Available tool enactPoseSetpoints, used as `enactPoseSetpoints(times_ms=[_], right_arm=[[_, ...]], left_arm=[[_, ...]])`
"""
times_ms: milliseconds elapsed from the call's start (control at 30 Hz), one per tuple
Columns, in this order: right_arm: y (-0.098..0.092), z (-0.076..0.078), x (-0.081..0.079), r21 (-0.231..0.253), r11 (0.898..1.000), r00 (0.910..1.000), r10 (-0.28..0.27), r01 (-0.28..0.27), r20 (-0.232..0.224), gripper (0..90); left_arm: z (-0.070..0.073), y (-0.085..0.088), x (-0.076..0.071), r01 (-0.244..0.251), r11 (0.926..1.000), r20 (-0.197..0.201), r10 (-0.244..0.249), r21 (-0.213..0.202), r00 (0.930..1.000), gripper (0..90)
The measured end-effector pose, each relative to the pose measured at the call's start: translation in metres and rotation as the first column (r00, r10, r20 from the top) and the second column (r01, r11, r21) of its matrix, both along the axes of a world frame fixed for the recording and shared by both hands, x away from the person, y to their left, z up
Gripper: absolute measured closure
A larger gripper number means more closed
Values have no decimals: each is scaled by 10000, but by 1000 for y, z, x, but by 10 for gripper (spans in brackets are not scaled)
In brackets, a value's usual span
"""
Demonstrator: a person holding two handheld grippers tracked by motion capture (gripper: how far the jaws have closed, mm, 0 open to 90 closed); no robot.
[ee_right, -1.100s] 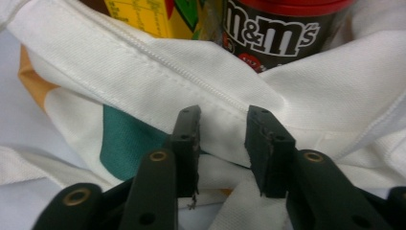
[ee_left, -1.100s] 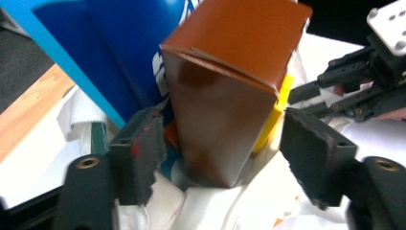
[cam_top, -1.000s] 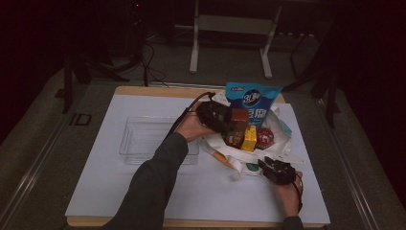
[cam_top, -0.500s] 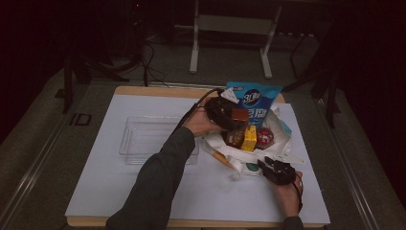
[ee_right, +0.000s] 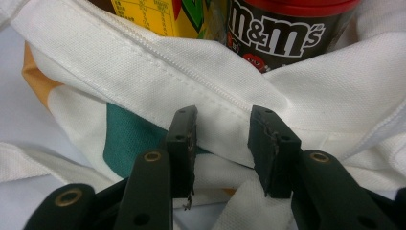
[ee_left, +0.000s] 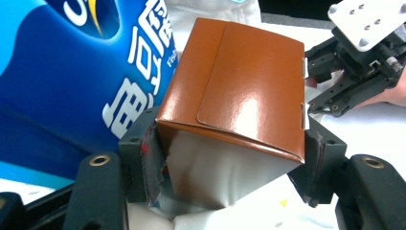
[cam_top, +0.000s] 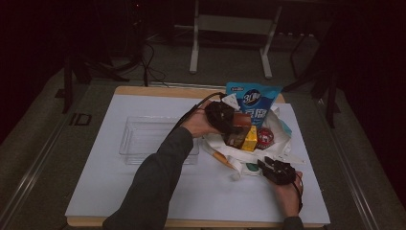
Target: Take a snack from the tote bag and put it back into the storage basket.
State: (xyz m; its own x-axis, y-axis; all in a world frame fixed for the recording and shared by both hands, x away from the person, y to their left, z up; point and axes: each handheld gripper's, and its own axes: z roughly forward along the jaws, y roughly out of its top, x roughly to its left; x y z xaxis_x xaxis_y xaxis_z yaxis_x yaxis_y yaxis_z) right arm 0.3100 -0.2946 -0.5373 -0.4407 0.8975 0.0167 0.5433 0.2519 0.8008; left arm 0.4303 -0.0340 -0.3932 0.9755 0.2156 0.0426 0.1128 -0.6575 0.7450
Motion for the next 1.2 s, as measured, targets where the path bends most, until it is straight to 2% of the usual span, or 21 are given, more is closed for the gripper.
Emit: enactPoseSetpoints(times_ms=[67, 167, 267, 433, 567, 667, 800, 1000, 1133, 1200], right_arm=[[0, 0, 0, 18, 10000, 10000, 10, -10, -5, 624], [0, 0, 0, 20, 10000, 10000, 26, -26, -12, 622], [-1, 0, 0, 66, 10000, 10000, 69, -69, -32, 613], [-1, 0, 0, 59, 9999, 10000, 88, -88, -25, 608], [-1, 0, 0, 56, 9999, 10000, 95, -95, -26, 607], [-1, 0, 0, 42, 9999, 10000, 94, -94, -27, 607], [0, 0, 0, 23, 10000, 10000, 84, -84, -21, 607], [0, 0, 0, 33, 10000, 10000, 93, -93, -24, 606], [0, 0, 0, 21, 10000, 10000, 91, -91, -20, 605], [0, 0, 0, 23, 10000, 10000, 91, -91, -22, 605]], left_arm=[[-1, -4, 0, -112, 9999, 173, 113, -49, 9998, 346], [-4, -11, 0, -135, 9996, 218, 140, -249, 9997, 331], [-8, -16, 1, -51, 9989, 114, 56, -470, 9999, 324], [-12, -17, 0, 79, 9936, -129, -94, -1125, 9999, 325], [-13, -16, -1, -145, 9894, -306, 102, -1444, 9995, 326], [-16, -17, -4, -375, 9827, -236, 338, -1811, 9991, 328], [-20, -17, -5, -499, 9679, -435, 404, -2464, 9982, 327], [-24, -17, -5, -749, 9540, -514, 627, -2903, 9967, 323], [-25, -18, -7, -898, 9499, -305, 845, -2995, 9960, 345], [-25, -18, -9, -877, 9523, -98, 888, -2923, 9960, 381]])
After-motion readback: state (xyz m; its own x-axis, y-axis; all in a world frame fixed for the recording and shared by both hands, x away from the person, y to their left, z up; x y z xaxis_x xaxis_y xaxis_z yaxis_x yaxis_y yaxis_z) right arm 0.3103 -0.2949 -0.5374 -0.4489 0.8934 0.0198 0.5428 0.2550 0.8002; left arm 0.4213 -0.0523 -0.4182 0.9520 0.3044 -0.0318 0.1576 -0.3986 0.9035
